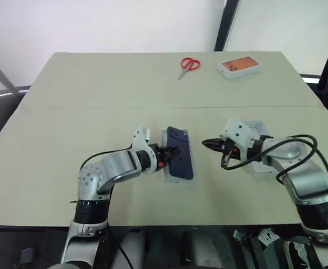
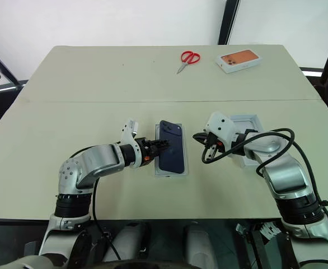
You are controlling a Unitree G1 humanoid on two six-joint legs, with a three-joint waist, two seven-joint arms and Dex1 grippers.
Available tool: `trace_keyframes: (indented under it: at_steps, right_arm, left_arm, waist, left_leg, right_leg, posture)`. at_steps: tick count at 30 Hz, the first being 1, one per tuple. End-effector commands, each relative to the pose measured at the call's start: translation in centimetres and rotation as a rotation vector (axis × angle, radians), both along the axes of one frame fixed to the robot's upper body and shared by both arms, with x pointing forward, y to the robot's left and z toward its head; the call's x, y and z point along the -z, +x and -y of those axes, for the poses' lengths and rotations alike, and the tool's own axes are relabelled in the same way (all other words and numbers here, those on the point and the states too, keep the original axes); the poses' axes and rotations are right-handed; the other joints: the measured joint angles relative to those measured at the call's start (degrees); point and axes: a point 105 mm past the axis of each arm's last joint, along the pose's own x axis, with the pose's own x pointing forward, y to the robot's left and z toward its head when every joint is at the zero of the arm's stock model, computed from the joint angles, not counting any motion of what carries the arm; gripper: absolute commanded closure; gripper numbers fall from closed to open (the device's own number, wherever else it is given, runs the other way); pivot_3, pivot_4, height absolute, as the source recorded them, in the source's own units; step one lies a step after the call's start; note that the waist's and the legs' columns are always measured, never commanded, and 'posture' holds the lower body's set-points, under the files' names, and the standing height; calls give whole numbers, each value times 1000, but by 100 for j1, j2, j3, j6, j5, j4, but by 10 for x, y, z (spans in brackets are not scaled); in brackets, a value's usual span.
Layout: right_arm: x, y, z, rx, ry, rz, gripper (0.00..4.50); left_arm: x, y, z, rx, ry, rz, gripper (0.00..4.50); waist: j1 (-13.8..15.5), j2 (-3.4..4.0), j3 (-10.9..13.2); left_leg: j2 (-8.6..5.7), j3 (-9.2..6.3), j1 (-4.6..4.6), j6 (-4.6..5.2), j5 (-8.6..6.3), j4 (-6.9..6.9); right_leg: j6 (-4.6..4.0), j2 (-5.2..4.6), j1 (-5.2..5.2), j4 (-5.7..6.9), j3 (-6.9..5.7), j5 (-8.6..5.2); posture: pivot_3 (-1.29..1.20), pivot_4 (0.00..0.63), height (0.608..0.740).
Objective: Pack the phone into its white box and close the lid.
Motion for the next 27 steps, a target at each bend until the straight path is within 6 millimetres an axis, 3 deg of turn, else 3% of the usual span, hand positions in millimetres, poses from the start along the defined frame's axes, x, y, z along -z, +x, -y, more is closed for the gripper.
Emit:
trace_keyframes:
  at_steps: [1, 2, 7, 15, 19, 22, 27]
  right_arm:
    - [-12, 1, -2, -14, -9, 52, 4500]
    - [-13, 2, -2, -13, -9, 54, 4500]
    - [-14, 5, -2, -11, -21, 72, 4500]
    - [-21, 9, -8, -33, -35, 108, 4500]
    - [-24, 10, -12, -45, -33, 118, 4500]
    - [-25, 9, -16, -53, -27, 120, 4500]
    - [-16, 10, -14, -33, -70, 112, 4500]
  left_arm:
    - [-21, -7, 5, 49, -48, 87, 845]
    - [-22, -8, 3, 56, -38, 101, 359]
    - [-28, -16, -11, 97, 15, 202, 359]
    - [-51, -16, -63, 153, 219, 401, 359]
    - [-53, -9, -84, 140, 353, 485, 359]
    - [-49, 3, -111, 83, 493, 580, 1198]
    - [-33, -2, -118, 216, 699, 735, 3651]
  waist:
    - [0, 1, 0]
    - [-1, 1, 0]
    - [-20, 2, -1]
    - [-40, 6, -3]
    - [-37, 8, -2]
    - [-51, 10, -1]
    - [-93, 13, 3]
  left_leg:
    - [0, 0, 0, 0, 0, 0]
    - [0, 0, 0, 0, 0, 0]
    - [-1, 1, 1, 0, 0, -1]
    - [3, 3, 4, 13, -7, -6]
    - [3, 3, 4, 25, -14, -7]
    - [-8, 8, 5, 26, -15, -11]
    - [-4, 9, 4, 28, -15, -18]
  right_leg:
    - [0, 0, 0, 0, 0, 0]
    - [0, 0, 0, 0, 0, 0]
    - [0, 4, 0, 1, 0, 0]
    - [-1, 8, 0, -1, -1, -1]
    - [-2, 8, 0, -1, -3, -1]
    - [-2, 9, 0, -4, -3, -1]
    - [-3, 14, -4, -4, -3, -2]
  posture:
    - [0, 150, 740]
    - [0, 150, 740]
    - [0, 150, 740]
    - [0, 150, 740]
    - [0, 150, 740]
    - [0, 150, 740]
    - [0, 150, 740]
